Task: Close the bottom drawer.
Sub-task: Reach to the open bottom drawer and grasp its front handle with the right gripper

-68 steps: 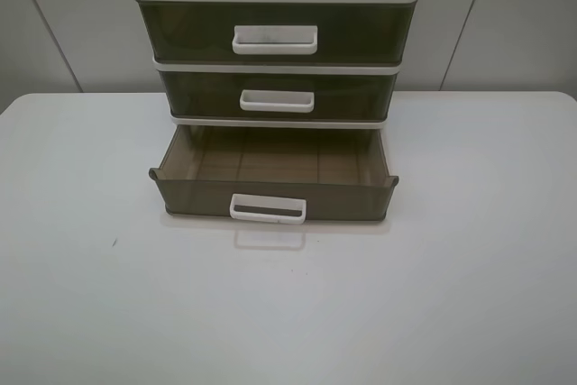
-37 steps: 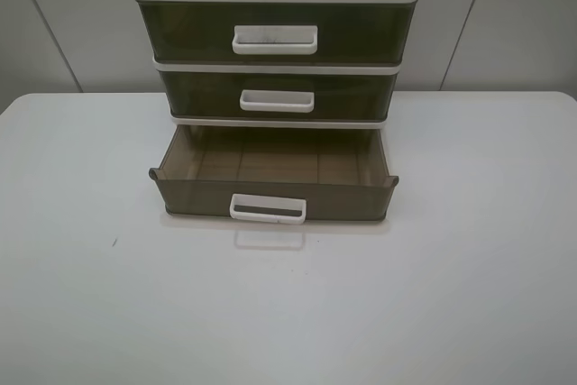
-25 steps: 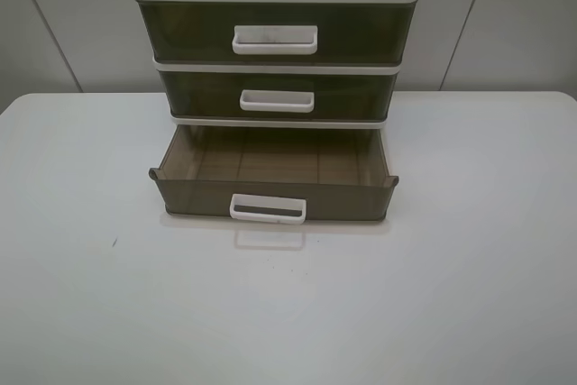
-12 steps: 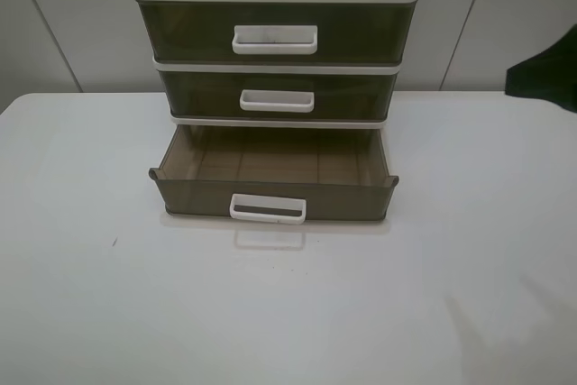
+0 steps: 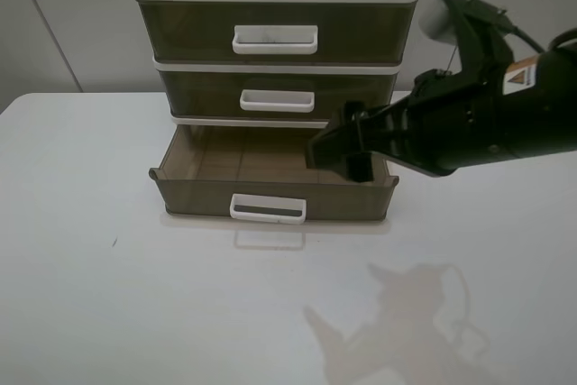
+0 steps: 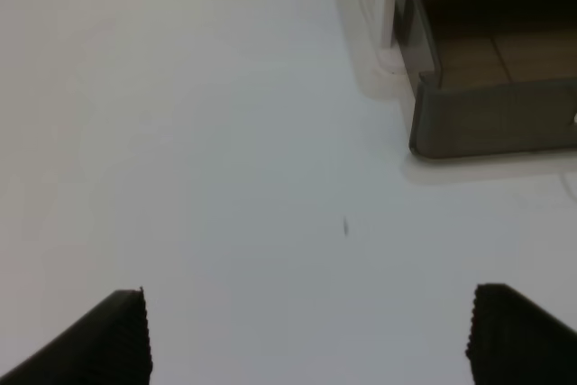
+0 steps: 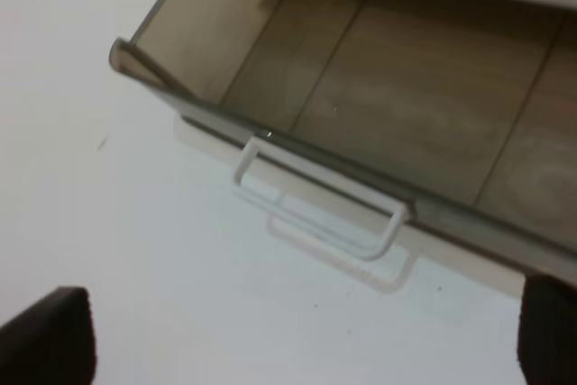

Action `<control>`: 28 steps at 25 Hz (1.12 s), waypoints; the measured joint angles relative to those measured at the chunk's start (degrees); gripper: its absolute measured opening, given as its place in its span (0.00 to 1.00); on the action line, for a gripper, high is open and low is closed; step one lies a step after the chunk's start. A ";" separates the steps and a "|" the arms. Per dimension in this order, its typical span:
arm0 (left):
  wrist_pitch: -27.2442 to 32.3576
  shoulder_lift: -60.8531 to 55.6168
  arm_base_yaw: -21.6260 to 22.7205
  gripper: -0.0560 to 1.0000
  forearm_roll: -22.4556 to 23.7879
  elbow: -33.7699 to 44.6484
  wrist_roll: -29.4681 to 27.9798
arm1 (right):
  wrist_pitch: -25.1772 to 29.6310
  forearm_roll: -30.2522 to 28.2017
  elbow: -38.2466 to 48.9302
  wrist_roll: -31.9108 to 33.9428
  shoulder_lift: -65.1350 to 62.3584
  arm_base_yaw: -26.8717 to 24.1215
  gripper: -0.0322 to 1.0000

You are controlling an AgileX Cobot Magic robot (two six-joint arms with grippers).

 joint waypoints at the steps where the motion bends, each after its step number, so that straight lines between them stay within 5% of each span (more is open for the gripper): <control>1: 0.00 0.00 0.00 0.73 0.00 0.00 0.00 | -0.47 1.49 0.00 0.00 1.89 1.10 0.83; 16: 0.00 0.00 0.00 0.73 0.00 0.00 0.00 | -14.93 -0.18 -0.05 0.00 18.54 10.13 0.79; 19: 0.00 0.00 0.00 0.73 0.00 0.00 0.00 | -17.26 -0.23 -0.05 0.00 20.89 10.10 0.65; 24: 0.00 0.00 0.00 0.73 0.00 0.00 0.00 | -22.06 -0.20 -0.05 0.00 23.83 10.10 0.26; 28: 0.00 0.00 0.00 0.73 0.00 0.00 0.00 | -24.80 -0.20 -0.05 0.00 26.02 10.10 0.09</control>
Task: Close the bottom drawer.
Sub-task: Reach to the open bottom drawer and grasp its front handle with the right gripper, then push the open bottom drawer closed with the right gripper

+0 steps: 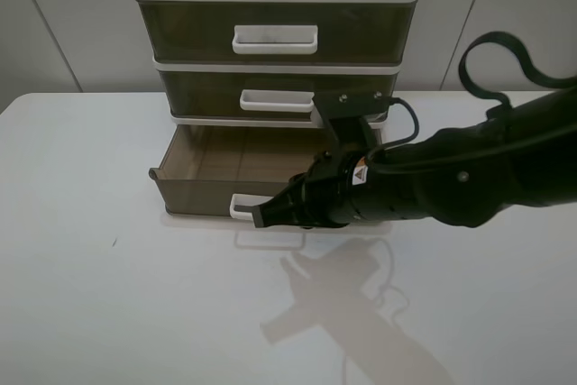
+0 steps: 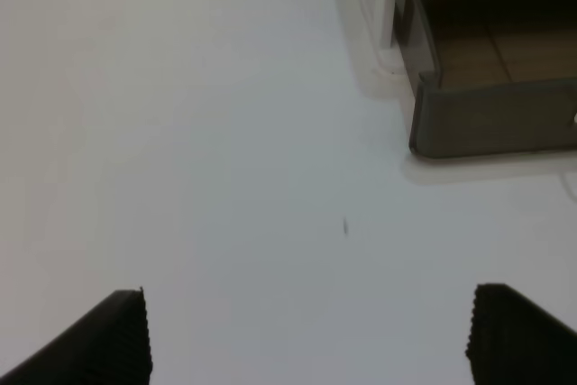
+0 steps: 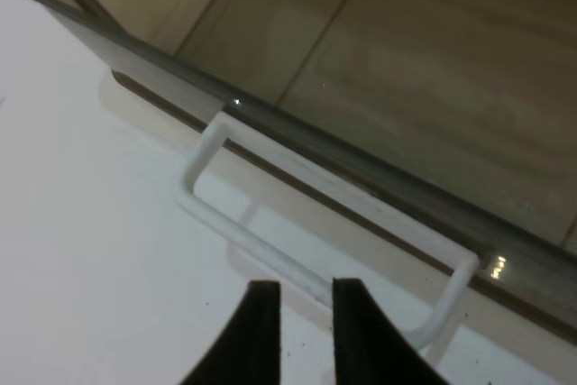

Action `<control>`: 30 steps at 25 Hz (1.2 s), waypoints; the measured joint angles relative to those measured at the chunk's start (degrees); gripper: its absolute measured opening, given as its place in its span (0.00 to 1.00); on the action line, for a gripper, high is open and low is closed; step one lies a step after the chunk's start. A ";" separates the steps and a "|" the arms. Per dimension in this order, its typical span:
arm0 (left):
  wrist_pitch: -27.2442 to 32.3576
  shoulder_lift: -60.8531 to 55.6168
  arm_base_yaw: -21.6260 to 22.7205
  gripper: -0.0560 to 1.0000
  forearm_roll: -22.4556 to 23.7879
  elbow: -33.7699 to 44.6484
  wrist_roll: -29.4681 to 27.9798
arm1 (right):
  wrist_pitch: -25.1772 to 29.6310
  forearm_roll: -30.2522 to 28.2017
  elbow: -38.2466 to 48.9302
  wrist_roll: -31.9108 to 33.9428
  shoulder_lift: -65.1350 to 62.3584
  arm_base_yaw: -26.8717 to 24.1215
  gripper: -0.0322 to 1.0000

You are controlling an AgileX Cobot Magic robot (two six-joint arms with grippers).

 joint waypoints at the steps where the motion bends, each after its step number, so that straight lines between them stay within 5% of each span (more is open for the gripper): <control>1: 0.00 0.00 0.00 0.73 0.00 0.00 0.00 | -0.94 0.00 0.00 0.00 0.49 0.00 0.08; 9: 0.00 0.00 0.00 0.73 0.00 0.00 0.00 | -9.95 0.00 -0.06 0.00 5.27 0.00 0.06; 30: 0.00 0.00 0.00 0.73 0.00 0.00 0.00 | -16.86 -0.63 -3.54 0.00 13.73 1.29 0.05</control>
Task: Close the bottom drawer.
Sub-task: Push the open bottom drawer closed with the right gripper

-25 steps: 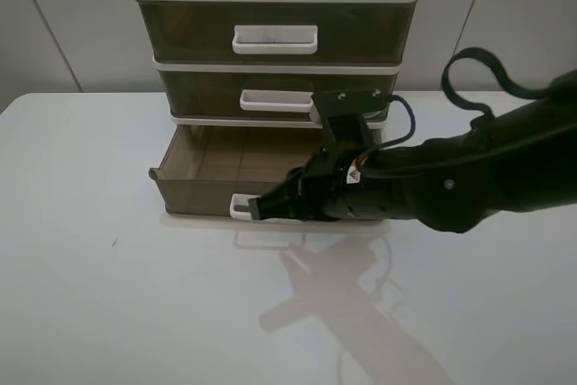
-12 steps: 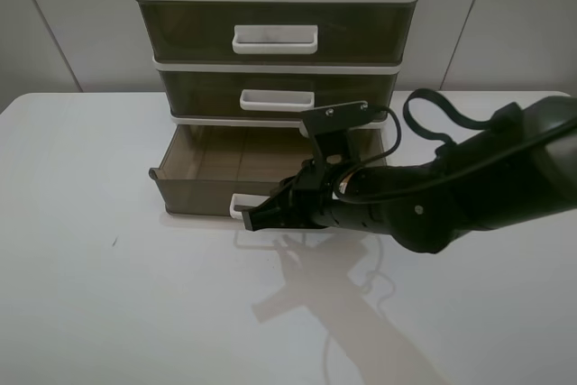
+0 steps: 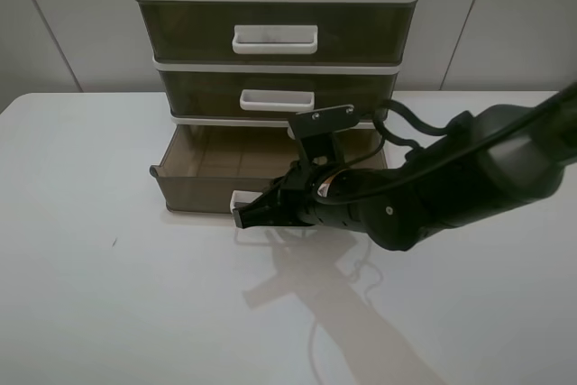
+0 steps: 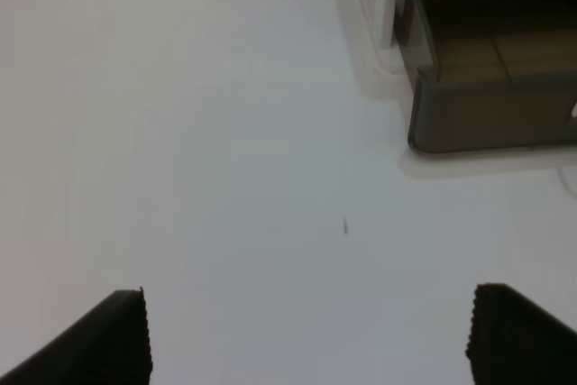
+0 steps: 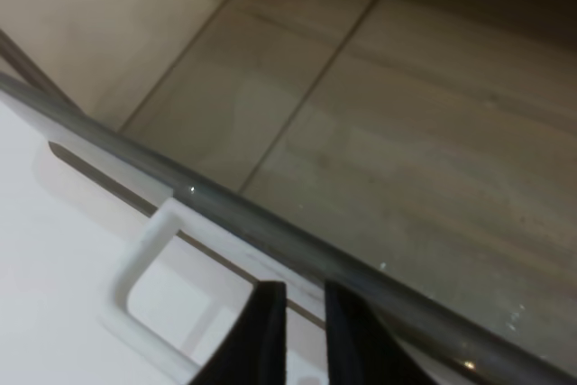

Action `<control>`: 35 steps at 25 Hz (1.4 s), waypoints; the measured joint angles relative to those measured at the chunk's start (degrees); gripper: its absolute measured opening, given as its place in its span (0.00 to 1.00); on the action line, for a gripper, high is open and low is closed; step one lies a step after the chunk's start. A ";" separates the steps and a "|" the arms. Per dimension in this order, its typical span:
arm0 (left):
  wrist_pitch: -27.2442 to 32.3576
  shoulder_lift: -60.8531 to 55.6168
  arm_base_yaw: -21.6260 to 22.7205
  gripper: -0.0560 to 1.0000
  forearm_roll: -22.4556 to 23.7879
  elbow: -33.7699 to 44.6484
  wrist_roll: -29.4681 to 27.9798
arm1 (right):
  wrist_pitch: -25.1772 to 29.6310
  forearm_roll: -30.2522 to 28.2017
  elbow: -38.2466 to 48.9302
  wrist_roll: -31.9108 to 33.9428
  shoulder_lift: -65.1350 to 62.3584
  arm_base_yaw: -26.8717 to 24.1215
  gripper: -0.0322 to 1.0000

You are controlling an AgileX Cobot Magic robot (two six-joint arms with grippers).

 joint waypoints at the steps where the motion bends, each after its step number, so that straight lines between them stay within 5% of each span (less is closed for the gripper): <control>1: 0.00 0.00 0.00 0.73 0.00 0.00 0.00 | -0.44 0.00 0.01 0.00 0.48 0.00 0.05; 23: 0.00 0.00 0.00 0.73 0.00 0.00 0.00 | -15.42 6.48 -0.17 0.00 5.93 0.05 0.05; 35: 0.00 0.00 0.00 0.73 0.00 0.00 0.00 | -22.30 7.14 -0.54 6.36 8.78 0.05 0.05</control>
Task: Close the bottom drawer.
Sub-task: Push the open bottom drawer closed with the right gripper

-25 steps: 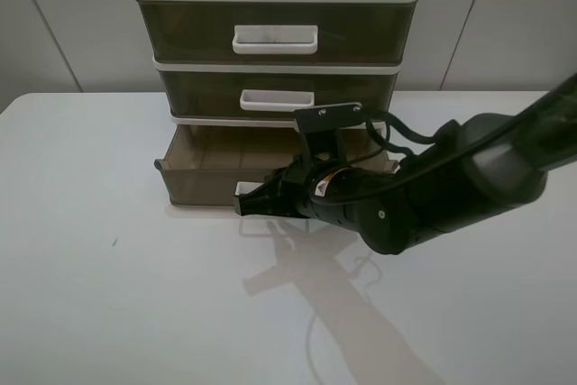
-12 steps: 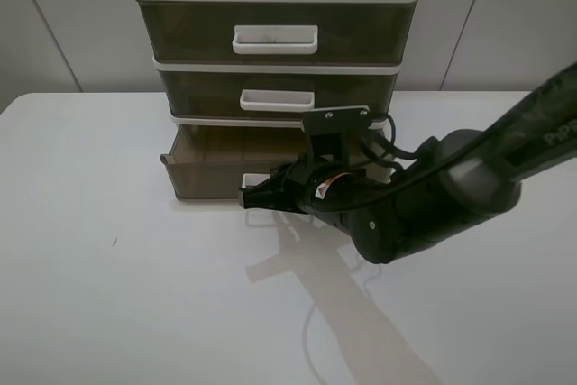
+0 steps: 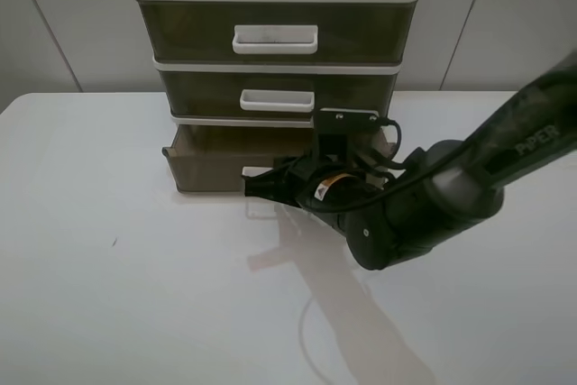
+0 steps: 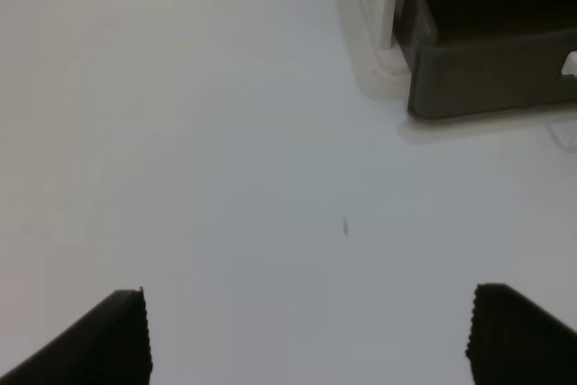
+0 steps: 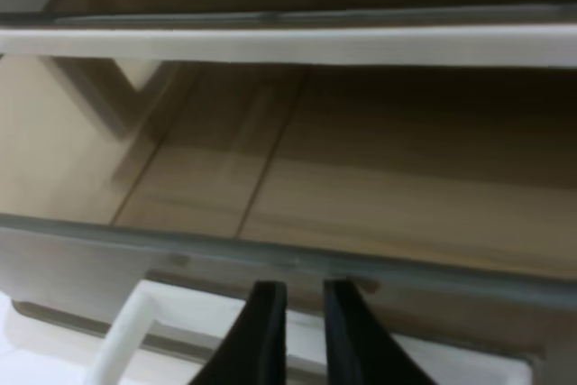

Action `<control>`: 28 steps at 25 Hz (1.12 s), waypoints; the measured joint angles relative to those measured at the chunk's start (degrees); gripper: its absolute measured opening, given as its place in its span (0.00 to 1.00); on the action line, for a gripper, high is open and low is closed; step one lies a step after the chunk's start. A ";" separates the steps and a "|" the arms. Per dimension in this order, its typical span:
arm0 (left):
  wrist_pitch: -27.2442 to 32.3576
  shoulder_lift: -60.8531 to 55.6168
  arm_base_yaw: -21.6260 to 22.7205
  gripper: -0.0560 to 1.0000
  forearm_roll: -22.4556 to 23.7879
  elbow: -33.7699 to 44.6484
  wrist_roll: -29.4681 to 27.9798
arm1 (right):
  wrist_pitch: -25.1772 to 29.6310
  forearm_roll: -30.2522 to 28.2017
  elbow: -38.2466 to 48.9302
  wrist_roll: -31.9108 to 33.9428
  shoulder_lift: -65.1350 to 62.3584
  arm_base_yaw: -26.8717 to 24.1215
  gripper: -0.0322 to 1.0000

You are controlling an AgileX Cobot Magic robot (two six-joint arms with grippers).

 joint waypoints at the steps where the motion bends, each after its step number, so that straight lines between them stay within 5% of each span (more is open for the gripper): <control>1: 0.00 0.00 0.00 0.73 0.00 0.00 0.00 | -0.63 0.00 -0.07 0.72 0.50 0.00 0.05; 28: 0.00 0.00 0.00 0.73 0.00 0.00 0.00 | -8.64 2.42 -3.38 2.54 5.31 1.32 0.05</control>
